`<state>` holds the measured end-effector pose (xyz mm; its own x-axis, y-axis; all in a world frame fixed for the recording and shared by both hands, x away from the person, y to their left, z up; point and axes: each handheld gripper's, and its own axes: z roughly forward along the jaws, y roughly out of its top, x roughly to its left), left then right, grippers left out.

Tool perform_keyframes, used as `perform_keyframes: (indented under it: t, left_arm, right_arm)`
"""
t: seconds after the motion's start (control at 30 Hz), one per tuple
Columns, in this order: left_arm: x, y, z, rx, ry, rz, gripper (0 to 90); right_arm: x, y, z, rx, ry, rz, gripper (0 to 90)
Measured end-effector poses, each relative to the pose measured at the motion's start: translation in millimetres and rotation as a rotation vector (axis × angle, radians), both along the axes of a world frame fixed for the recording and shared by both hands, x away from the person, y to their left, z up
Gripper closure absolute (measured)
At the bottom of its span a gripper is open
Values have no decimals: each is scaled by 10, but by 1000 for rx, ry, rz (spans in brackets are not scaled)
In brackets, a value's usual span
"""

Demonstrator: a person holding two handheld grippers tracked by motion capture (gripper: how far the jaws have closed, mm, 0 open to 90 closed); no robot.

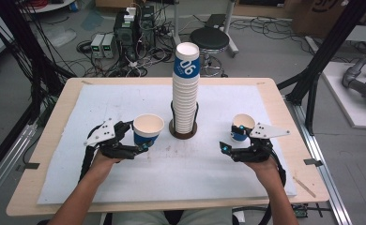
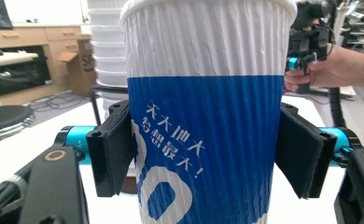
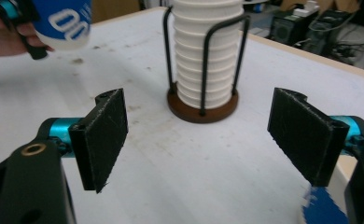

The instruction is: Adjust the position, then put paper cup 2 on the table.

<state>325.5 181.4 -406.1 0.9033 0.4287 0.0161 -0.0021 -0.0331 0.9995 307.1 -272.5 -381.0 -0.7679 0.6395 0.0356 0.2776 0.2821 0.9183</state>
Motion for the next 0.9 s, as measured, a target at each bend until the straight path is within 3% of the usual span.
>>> perform_keyframes:
  t: [0.23, 0.43, 0.9]
  left_arm:
    - [3, 93, -16, -18, -17, 19, 276]
    - [-39, 152, -24, -56, 14, 40, 276]
    - [-57, 209, -6, -88, 8, 81, 275]
  right_arm:
    - [-8, -55, -40, 32, -13, -24, 206]
    - [14, -72, -48, 64, -19, -35, 206]
    - [16, -31, -50, 61, -20, -20, 206]
